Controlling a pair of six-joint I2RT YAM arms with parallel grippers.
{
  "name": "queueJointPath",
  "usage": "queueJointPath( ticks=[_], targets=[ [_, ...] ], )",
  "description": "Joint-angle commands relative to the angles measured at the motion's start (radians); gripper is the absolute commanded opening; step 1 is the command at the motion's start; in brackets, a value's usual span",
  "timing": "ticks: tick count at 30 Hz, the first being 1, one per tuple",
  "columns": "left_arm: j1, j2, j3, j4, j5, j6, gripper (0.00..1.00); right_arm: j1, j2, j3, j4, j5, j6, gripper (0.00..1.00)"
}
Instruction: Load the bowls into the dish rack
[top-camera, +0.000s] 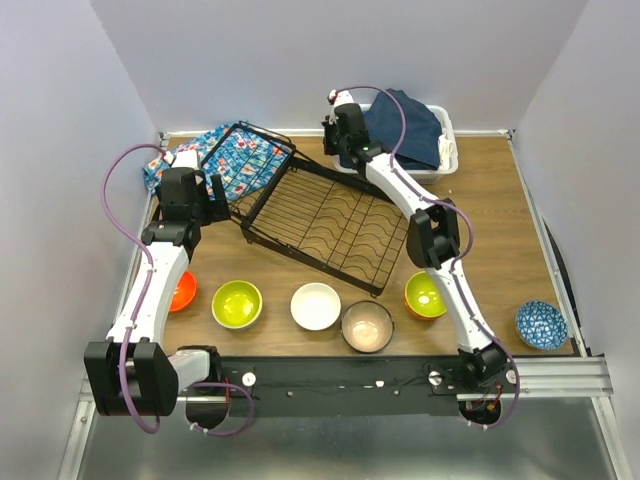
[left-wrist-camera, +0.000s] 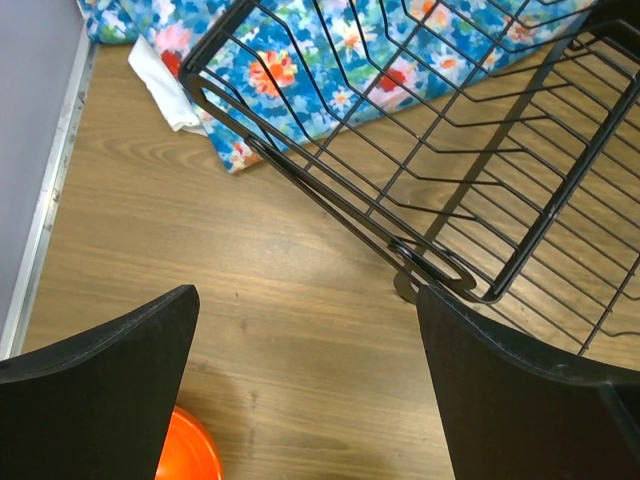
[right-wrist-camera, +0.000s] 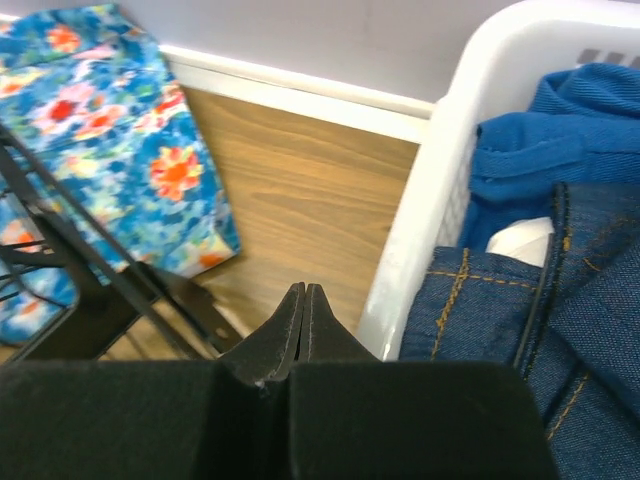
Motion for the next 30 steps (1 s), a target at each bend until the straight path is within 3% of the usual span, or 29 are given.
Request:
queueJointPath(
  ticks=[1,9,30],
  targets=[
    [0.003,-0.021,0.013,-0.040,0.016,-0.019,0.99,0.040,0.067,0.050,0.029,0.152,-0.085,0.01],
    [0.005,-0.014,0.007,-0.034,0.045,-0.044,0.99,0.036,0.095,0.039,0.055,0.365,-0.112,0.01],
    [0.005,-0.014,-0.007,-0.018,0.059,-0.067,0.99,-0.128,0.043,-0.024,0.026,0.508,-0.085,0.01]
  ],
)
